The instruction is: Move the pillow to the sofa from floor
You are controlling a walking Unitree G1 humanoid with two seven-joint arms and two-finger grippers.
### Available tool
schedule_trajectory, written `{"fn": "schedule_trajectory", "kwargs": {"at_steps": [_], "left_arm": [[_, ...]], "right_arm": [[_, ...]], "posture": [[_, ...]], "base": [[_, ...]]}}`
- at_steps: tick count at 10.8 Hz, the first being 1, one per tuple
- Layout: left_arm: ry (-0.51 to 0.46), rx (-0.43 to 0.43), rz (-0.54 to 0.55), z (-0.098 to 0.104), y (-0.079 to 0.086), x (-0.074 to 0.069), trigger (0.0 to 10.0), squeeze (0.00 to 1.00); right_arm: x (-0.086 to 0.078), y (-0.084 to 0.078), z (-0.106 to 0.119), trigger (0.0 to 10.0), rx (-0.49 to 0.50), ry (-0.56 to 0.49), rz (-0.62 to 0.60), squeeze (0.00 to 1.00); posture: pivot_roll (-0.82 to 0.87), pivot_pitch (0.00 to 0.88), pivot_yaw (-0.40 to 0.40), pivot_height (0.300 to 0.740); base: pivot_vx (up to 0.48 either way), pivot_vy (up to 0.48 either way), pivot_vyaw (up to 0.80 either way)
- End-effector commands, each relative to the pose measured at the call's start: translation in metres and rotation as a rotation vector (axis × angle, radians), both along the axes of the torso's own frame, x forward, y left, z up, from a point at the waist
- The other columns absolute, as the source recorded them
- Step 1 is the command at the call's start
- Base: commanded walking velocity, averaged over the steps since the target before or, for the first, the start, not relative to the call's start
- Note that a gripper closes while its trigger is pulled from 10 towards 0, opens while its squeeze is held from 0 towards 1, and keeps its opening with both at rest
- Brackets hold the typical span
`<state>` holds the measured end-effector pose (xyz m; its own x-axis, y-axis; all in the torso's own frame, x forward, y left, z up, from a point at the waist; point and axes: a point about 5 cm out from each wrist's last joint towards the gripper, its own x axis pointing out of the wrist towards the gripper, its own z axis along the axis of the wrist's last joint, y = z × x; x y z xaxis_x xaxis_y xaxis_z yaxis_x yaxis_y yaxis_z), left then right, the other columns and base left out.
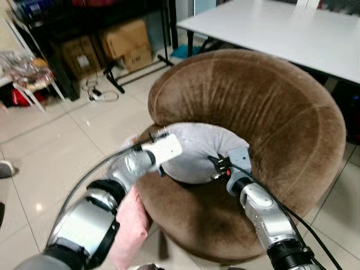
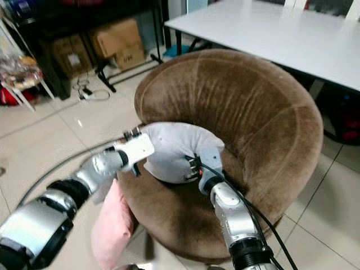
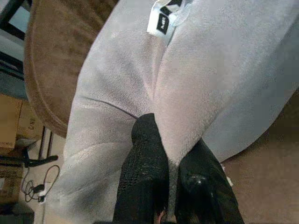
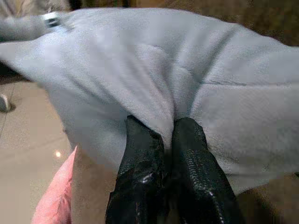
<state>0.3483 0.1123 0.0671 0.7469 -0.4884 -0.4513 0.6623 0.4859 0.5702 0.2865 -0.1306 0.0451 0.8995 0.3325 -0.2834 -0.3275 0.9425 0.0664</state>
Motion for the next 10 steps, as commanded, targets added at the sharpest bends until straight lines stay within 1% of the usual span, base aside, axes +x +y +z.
{"fn": "schedule_trajectory", "kwargs": {"at_steps": [1, 3, 4, 5, 6, 7, 8, 9, 10], "left_arm": [[0.007, 0.019, 0.1, -0.001, 0.023, 0.002, 0.0, 0.0], [-0.001, 0.029, 0.096, 0.002, 0.027, 0.004, 0.0, 0.0], [-0.004, 0.029, 0.097, 0.003, 0.028, 0.005, 0.0, 0.0], [-0.009, 0.027, 0.099, 0.005, 0.03, 0.005, 0.0, 0.0], [-0.009, 0.03, 0.089, 0.005, 0.031, 0.005, 0.0, 0.0], [-0.009, 0.034, 0.087, 0.004, 0.033, 0.005, 0.0, 0.0], [-0.011, 0.036, 0.091, 0.005, 0.035, 0.005, 0.0, 0.0], [-0.009, 0.041, 0.08, 0.006, 0.034, 0.006, 0.0, 0.0], [-0.01, 0.042, 0.065, 0.007, 0.032, 0.006, 0.0, 0.0]], "right_arm": [[0.001, -0.022, 0.001, 10.0, 0.008, 0.008, -0.111, 1.0], [0.004, -0.039, 0.017, 10.0, -0.063, -0.069, -0.094, 1.0], [0.005, -0.049, 0.031, 10.0, -0.099, -0.136, -0.066, 1.0], [0.001, -0.051, 0.051, 10.0, -0.238, -0.234, 0.116, 1.0], [-0.006, -0.047, 0.056, 10.0, -0.391, -0.256, 0.302, 1.0], [-0.006, -0.049, 0.062, 10.0, -0.463, -0.281, 0.362, 1.0], [-0.003, -0.044, 0.08, 10.0, -0.449, -0.342, 0.416, 1.0], [-0.005, -0.024, 0.096, 10.0, -0.441, -0.402, 0.545, 1.0], [-0.004, -0.007, 0.095, 10.0, -0.459, -0.407, 0.615, 1.0]], "posture": [[-0.18, 0.0, 0.114, 0.74], [-0.18, 0.0, 0.112, 0.74], [-0.18, 0.0, 0.111, 0.74], [-0.18, 0.0, 0.11, 0.74], [-0.17, 0.0, 0.106, 0.74], [-0.17, 0.0, 0.106, 0.74], [-0.17, 0.0, 0.102, 0.74], [-0.16, 0.0, 0.098, 0.74], [-0.16, 0.0, 0.097, 0.74]], "base": [[0.0, 0.0, 0.0], [0.0, 0.0, 0.0], [0.0, 0.0, 0.0], [0.0, 0.0, 0.0], [0.0, 0.0, 0.0], [0.0, 0.0, 0.0], [0.0, 0.0, 0.0], [0.0, 0.0, 0.0], [0.0, 0.0, 0.0]]}}
